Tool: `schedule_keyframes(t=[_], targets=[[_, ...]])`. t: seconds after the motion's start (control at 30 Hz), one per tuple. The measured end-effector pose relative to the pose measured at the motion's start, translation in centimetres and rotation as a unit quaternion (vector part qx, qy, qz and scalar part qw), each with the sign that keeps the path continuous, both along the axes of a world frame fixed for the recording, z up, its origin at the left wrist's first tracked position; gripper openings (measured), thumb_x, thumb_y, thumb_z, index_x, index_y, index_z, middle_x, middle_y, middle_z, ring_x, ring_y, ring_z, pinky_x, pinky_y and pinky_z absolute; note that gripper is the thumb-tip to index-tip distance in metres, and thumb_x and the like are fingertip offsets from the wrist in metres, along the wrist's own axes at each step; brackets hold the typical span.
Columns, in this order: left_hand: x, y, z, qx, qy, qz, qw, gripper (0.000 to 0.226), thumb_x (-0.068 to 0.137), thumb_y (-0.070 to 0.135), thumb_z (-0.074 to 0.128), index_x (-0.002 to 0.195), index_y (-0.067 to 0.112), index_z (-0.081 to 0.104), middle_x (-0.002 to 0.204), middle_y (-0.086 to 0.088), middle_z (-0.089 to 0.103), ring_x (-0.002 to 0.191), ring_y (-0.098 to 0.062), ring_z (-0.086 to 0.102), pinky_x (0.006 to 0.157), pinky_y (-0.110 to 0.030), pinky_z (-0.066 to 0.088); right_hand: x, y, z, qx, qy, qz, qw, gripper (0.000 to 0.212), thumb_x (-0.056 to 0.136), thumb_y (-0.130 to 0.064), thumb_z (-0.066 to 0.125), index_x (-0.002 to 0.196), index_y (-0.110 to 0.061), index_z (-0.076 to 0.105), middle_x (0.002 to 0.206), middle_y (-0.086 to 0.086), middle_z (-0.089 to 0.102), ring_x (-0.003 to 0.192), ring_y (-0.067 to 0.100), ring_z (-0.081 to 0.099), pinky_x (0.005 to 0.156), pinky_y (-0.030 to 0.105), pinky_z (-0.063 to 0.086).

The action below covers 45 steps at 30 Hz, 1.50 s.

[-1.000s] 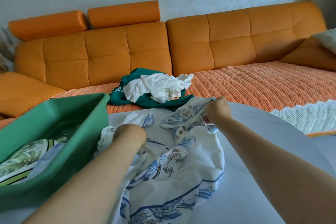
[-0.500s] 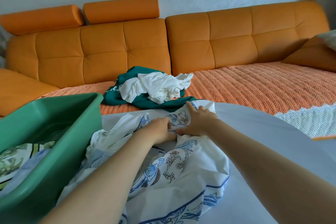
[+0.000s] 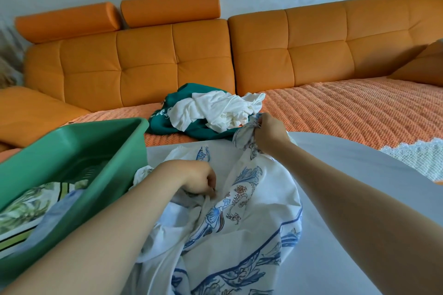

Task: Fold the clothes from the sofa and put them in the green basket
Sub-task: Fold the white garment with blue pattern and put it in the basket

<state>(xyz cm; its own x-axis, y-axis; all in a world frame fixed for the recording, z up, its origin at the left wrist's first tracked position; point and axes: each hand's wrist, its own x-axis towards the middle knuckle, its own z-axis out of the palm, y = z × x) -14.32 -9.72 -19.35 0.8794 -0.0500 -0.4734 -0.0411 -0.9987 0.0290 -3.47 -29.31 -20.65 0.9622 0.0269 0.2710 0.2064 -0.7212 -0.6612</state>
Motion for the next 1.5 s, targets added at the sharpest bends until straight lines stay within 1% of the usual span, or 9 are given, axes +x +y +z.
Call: schedule_keyframes(t=[0.2,0.3,0.47,0.57,0.77,0.93,1.07,1.23,1.5], targets=[[1.2,3.3,2.0,0.159,-0.247,0.298,0.908,0.059,0.091,0.005,0.054,0.147,0.005,0.035,0.129,-0.015,0.059,0.113,-0.03,0.06,0.08,-0.038,0.053,-0.3,1.2,0.1,0.177,0.044,0.105,0.978,0.069,0.094,-0.016,0.064,0.152,-0.018,0.028,0.14,0.012,0.053,0.1,0.018,0.062,0.073,0.022,0.049],[0.9,3.0,1.9,0.223,-0.295,0.233,0.899,0.058,0.088,0.007,0.056,0.144,0.009,0.039,0.129,-0.014,0.058,0.114,-0.03,0.057,0.087,-0.038,0.048,-0.7,1.5,-0.4,0.079,0.101,0.204,0.971,0.11,0.088,-0.016,0.075,0.158,-0.03,-0.007,0.167,0.006,0.007,0.143,0.031,0.034,0.087,0.026,0.042],[-0.8,0.7,0.4,0.049,-0.319,-0.011,0.946,0.045,0.088,-0.003,0.045,0.125,0.02,0.057,0.124,-0.006,0.052,0.113,-0.027,0.048,0.089,-0.036,0.04,-2.0,1.5,-0.8,-0.131,0.063,0.201,0.969,0.079,0.091,-0.015,0.066,0.156,-0.033,0.024,0.167,0.006,0.005,0.13,0.031,0.051,0.083,0.028,0.049],[-2.7,-0.4,-0.1,-0.017,-0.233,-0.044,0.971,0.049,0.086,-0.002,0.045,0.126,0.019,0.061,0.12,-0.004,0.053,0.113,-0.029,0.053,0.089,-0.038,0.047,-4.3,1.5,-0.2,-0.157,0.017,0.223,0.962,0.053,0.091,-0.019,0.062,0.142,-0.031,0.051,0.157,0.004,0.035,0.132,0.026,0.048,0.107,0.035,0.04],[-7.7,1.4,-1.0,-0.055,-0.303,-0.018,0.951,0.036,0.096,0.018,0.049,0.132,0.022,0.05,0.127,-0.004,0.045,0.126,-0.023,0.038,0.092,-0.042,0.047,-12.4,3.1,3.4,-0.156,0.053,0.287,0.944,0.022,0.089,-0.032,0.061,0.088,-0.016,0.076,0.092,0.003,0.074,0.088,0.019,0.067,0.08,0.033,0.054],[-11.5,3.2,-1.6,-0.05,-0.216,0.048,0.974,0.046,0.087,0.043,0.061,0.128,0.033,0.044,0.126,0.005,0.048,0.12,-0.018,0.047,0.093,-0.038,0.044,-18.2,5.9,2.3,-0.292,0.126,0.325,0.891,0.074,0.08,-0.073,0.061,0.118,-0.01,0.069,0.114,0.007,0.069,0.106,0.024,0.062,0.098,0.04,0.049],[-12.3,3.2,-0.6,-0.136,-0.261,0.115,0.949,0.033,0.091,0.007,0.05,0.116,0.025,0.059,0.114,0.007,0.05,0.103,-0.02,0.052,0.08,-0.032,0.043,-20.1,5.6,1.3,-0.224,0.18,0.345,0.894,0.086,0.076,-0.046,0.083,0.148,-0.017,0.045,0.121,0.0,0.064,0.116,0.02,0.057,0.103,0.029,0.043],[-13.3,2.5,1.7,-0.17,-0.381,0.113,0.902,0.02,0.101,0.013,0.042,0.084,0.009,0.051,0.078,-0.004,0.049,0.076,-0.027,0.047,0.058,-0.036,0.025,-21.0,2.7,1.0,-0.229,0.161,0.373,0.884,0.055,0.081,-0.018,0.079,0.133,-0.024,0.062,0.078,-0.007,0.057,0.073,0.007,0.052,0.066,0.015,0.041],[-17.7,1.2,5.2,-0.116,0.065,-0.013,0.991,0.007,0.094,0.027,0.062,0.091,0.03,0.068,0.074,0.011,0.056,0.065,-0.01,0.051,0.062,-0.024,0.042,-20.5,-2.7,4.7,-0.208,0.227,0.351,0.885,0.032,0.081,-0.013,0.066,0.068,-0.04,0.075,0.069,-0.016,0.068,0.062,0.0,0.065,0.068,0.019,0.051]])
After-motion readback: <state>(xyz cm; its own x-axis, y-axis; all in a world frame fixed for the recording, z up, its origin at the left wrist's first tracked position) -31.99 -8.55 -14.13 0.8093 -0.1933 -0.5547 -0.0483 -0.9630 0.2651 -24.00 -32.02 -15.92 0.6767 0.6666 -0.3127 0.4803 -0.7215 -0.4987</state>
